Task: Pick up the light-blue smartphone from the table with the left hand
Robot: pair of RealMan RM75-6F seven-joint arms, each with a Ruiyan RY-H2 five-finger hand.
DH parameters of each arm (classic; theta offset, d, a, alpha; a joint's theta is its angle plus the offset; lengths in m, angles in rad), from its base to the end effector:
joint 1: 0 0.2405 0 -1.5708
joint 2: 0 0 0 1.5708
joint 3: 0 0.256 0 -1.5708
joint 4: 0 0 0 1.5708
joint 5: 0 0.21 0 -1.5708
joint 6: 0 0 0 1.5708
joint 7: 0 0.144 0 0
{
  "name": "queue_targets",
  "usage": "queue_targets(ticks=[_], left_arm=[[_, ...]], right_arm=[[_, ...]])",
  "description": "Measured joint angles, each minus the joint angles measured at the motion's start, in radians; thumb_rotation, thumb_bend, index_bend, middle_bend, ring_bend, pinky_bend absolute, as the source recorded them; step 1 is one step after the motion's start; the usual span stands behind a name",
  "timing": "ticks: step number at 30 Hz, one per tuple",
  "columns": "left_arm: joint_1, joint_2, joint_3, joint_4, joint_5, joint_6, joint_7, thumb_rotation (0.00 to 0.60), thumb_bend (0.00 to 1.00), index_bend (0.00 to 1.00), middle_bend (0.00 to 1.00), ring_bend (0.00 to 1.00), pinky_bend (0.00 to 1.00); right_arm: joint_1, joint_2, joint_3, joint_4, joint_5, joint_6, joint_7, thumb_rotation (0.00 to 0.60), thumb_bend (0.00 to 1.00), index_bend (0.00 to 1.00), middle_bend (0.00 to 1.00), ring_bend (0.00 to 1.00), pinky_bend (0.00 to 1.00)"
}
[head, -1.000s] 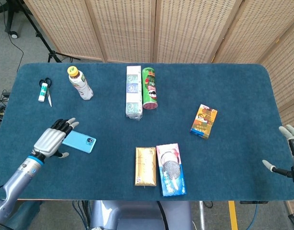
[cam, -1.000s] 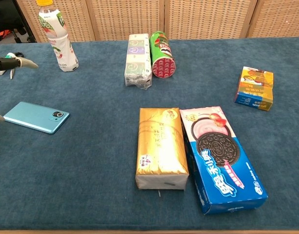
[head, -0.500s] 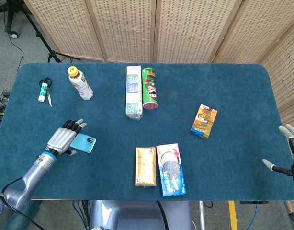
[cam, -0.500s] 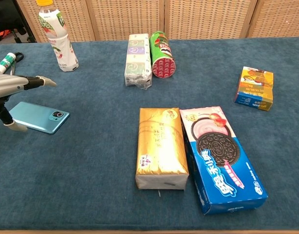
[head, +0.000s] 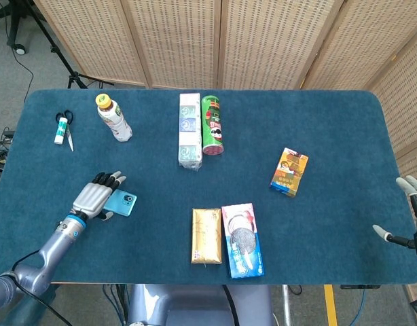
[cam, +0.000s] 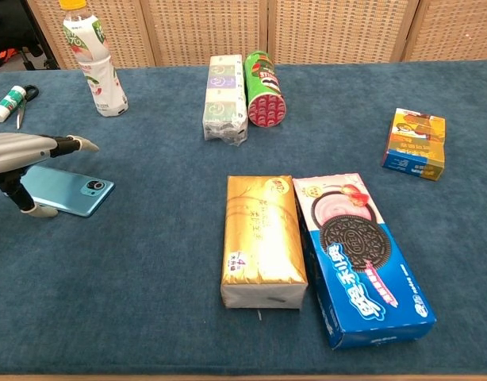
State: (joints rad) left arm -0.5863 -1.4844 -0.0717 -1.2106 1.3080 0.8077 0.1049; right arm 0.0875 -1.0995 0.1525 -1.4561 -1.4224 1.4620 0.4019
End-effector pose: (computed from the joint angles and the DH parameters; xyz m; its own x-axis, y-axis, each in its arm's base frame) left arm -0.2770 0.3284 0.0030 0.5574 0.3970 0.7292 0.8300 -0.2898 -0.4766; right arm -0.3430 -0.2044 0.2019 0.1593 0.1189 0.9800 -0.9868 0.0470 0.1547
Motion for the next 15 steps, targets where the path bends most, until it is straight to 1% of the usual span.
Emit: queue_targets(ticks=[4, 6, 8, 11, 15], left_arm=[[0.0, -0.004, 0.006, 0.003, 0.001, 0.003, 0.0, 0.6, 0.19, 0.0, 0.0, 0.0, 0.0], [-0.002, -0.008, 0.009, 0.007, 0.001, 0.003, 0.004, 0.6, 0.19, 0.0, 0.0, 0.0, 0.02], [-0.003, -0.015, 0.011, 0.009, 0.0, 0.003, 0.006, 0.6, 0.19, 0.0, 0.01, 0.0, 0.08], [-0.002, -0.028, 0.013, 0.017, -0.001, 0.011, 0.01, 0.6, 0.19, 0.0, 0.08, 0.04, 0.17], [0.006, -0.055, 0.014, 0.038, -0.007, 0.035, 0.024, 0.6, 0.19, 0.03, 0.11, 0.08, 0.21]], right_arm=[[0.0, 0.001, 0.0, 0.0, 0.001, -0.002, 0.005, 0.6, 0.05, 0.13, 0.0, 0.0, 0.0], [0.0, 0.002, -0.001, 0.0, -0.001, -0.003, 0.008, 0.6, 0.05, 0.13, 0.0, 0.0, 0.0], [0.0, 0.003, -0.001, 0.0, -0.003, -0.002, 0.012, 0.6, 0.05, 0.13, 0.0, 0.0, 0.0], [0.0, 0.004, -0.002, 0.0, -0.006, -0.001, 0.015, 0.6, 0.05, 0.13, 0.0, 0.0, 0.0], [0.0, 0.004, -0.003, 0.0, -0.008, -0.001, 0.017, 0.6, 0.05, 0.13, 0.0, 0.0, 0.0]])
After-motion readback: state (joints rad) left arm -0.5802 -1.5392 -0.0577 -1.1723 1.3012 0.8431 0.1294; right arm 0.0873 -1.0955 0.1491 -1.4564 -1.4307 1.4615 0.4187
